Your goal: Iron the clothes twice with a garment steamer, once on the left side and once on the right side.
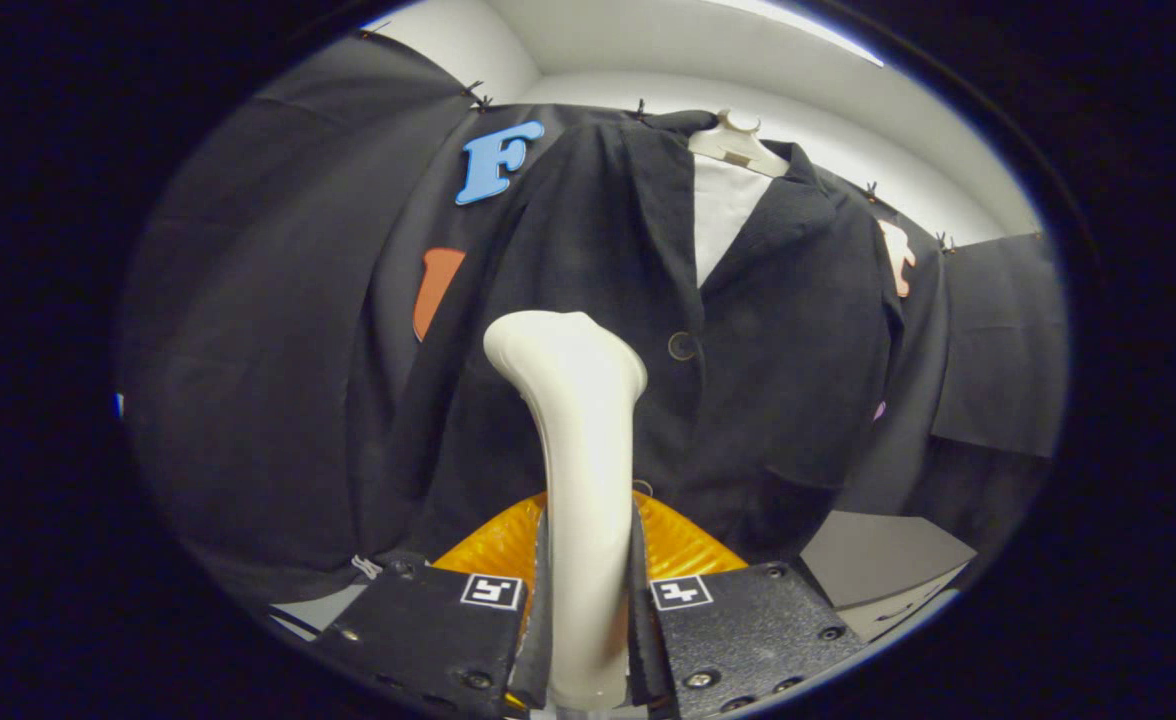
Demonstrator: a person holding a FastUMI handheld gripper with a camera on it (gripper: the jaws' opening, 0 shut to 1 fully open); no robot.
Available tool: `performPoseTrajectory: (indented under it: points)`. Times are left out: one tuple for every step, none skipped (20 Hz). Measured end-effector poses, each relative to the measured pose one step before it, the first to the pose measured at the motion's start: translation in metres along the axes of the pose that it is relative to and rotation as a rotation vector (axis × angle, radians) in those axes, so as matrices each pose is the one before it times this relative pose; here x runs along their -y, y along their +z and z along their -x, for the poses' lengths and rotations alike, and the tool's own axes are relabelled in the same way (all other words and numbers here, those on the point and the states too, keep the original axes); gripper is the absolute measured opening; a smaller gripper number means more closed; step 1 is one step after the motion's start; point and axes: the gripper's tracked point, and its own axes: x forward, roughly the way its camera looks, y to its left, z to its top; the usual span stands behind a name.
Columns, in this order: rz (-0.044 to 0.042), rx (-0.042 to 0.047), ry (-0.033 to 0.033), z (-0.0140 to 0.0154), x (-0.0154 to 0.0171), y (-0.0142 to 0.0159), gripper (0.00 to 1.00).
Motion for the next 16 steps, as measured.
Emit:
performPoseTrajectory:
  points:
    - [0.0014, -0.02087, 0.00044, 0.00201, -0.00075, -0.0086, 0.33]
    - [0.00793, -0.01739, -0.0089, 0.00199, 0.0008, -0.00888, 0.33]
    - [0.01151, -0.02355, -0.00717, 0.00156, -0.00013, -0.01073, 0.33]
    - [0.00719, -0.02702, -0.00657, -0.00019, -0.00207, -0.01277, 0.34]
    - [0.00937, -0.0252, -0.0068, 0.00128, -0.00134, -0.01163, 0.34]
    - [0.00789, -0.02168, -0.00557, -0.00063, -0.0037, -0.00901, 0.34]
    - [0.00735, -0.02322, -0.00295, -0.0009, -0.00368, -0.00977, 0.33]
    - [0.00727, -0.01995, -0.00199, 0.00106, -0.00322, -0.00947, 0.34]
    - [0.00529, -0.02528, 0.00392, -0.00014, -0.00542, -0.00993, 0.33]
    - [0.00188, -0.02895, 0.00572, -0.00017, -0.00341, -0.0154, 0.33]
    - [0.00125, -0.02286, 0.00112, -0.00053, -0.0027, -0.01153, 0.33]
    - [0.00869, -0.02109, -0.00234, -0.00398, -0.00298, -0.01216, 0.33]
    - [0.01355, -0.02787, 0.0007, -0.00585, -0.00531, -0.01368, 0.33]
    - [0.00158, -0.02867, 0.00998, -0.00387, -0.00597, -0.01286, 0.33]
    - [-0.00284, -0.02627, 0.01306, -0.00338, -0.0037, -0.01029, 0.33]
    - [0.00047, -0.01988, 0.0061, -0.00271, -0.00212, -0.00872, 0.33]
